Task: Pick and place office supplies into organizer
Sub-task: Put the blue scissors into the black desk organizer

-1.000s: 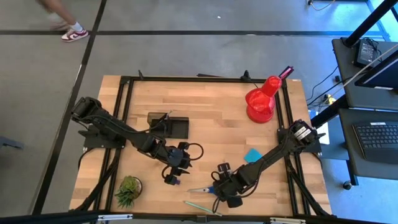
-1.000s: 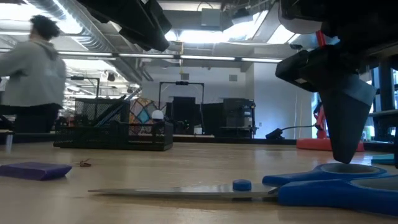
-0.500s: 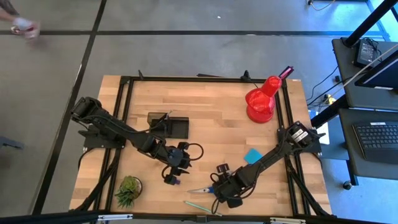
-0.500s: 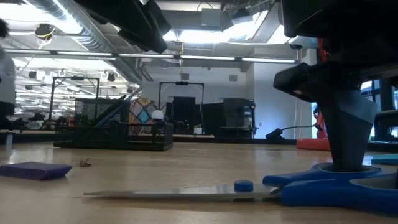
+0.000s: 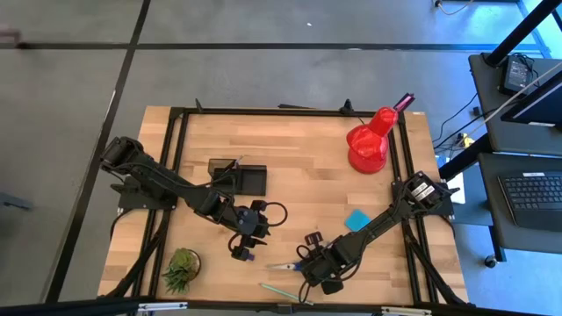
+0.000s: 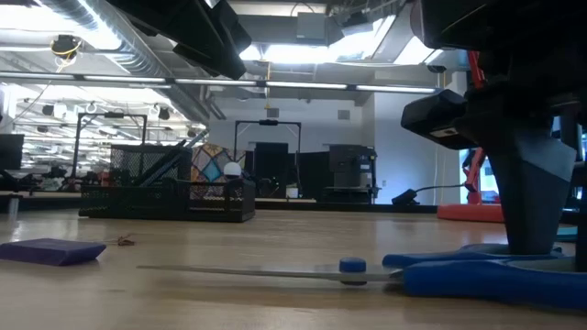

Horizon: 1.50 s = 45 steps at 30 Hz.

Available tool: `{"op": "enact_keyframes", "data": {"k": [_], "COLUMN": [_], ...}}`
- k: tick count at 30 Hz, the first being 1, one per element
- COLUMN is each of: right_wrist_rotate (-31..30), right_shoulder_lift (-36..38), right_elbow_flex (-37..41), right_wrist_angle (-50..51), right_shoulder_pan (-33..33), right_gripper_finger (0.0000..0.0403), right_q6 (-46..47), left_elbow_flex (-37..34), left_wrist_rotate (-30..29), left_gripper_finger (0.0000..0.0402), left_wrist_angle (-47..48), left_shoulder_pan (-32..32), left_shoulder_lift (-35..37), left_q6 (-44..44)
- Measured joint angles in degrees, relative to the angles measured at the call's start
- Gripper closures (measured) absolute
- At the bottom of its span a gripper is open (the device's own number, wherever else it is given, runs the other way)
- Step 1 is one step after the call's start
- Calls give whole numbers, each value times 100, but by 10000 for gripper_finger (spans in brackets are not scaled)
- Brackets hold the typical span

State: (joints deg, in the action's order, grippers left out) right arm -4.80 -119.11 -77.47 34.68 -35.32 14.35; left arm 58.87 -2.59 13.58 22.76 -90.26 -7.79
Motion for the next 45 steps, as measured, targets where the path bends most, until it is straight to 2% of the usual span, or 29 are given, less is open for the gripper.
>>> {"op": "enact_keyframes", "data": {"k": [8, 14, 17, 21, 27, 31, 35, 38, 42, 45], "right_wrist_rotate": [3, -9, -13, -5, 2, 13, -32, -227, -405, -525], "right_shoulder_lift": [170, 786, 1017, 1231, 1232, 1237, 1237, 1239, 1243, 1244], "right_elbow_flex": [21, 41, 39, 37, 35, 33, -142, -412, -756, -868], "right_wrist_angle": [49, 238, 417, 700, 862, 705, 535, 472, 457, 497], "right_shoulder_pan": [33, 226, 380, 702, 1197, 1495, 1715, 1762, 1763, 1761], "right_gripper_finger": [324, 322, 323, 323, 323, 323, 323, 323, 323, 323], "right_q6": [346, 979, 1544, 2342, 2855, 2872, 2738, 2503, 2262, 2154], "left_elbow_flex": [0, 0, 0, 148, 350, 356, 360, 361, 361, 361], "left_wrist_rotate": [2, -178, -740, -1876, -3172, -3761, -3991, -4203, -4965, -5070], "left_gripper_finger": [268, 268, 268, 268, 268, 268, 268, 268, 268, 268], "left_wrist_angle": [0, -6, -10, 47, 67, 275, 338, 371, 350, 349], "left_shoulder_pan": [0, 89, 222, 492, 877, 907, 884, 848, 828, 827], "left_shoulder_lift": [0, 0, 29, 55, 55, -23, -200, -384, -584, -632], "left_q6": [12, 916, 1296, 1793, 2277, 2449, 2665, 2830, 3182, 3247]}}
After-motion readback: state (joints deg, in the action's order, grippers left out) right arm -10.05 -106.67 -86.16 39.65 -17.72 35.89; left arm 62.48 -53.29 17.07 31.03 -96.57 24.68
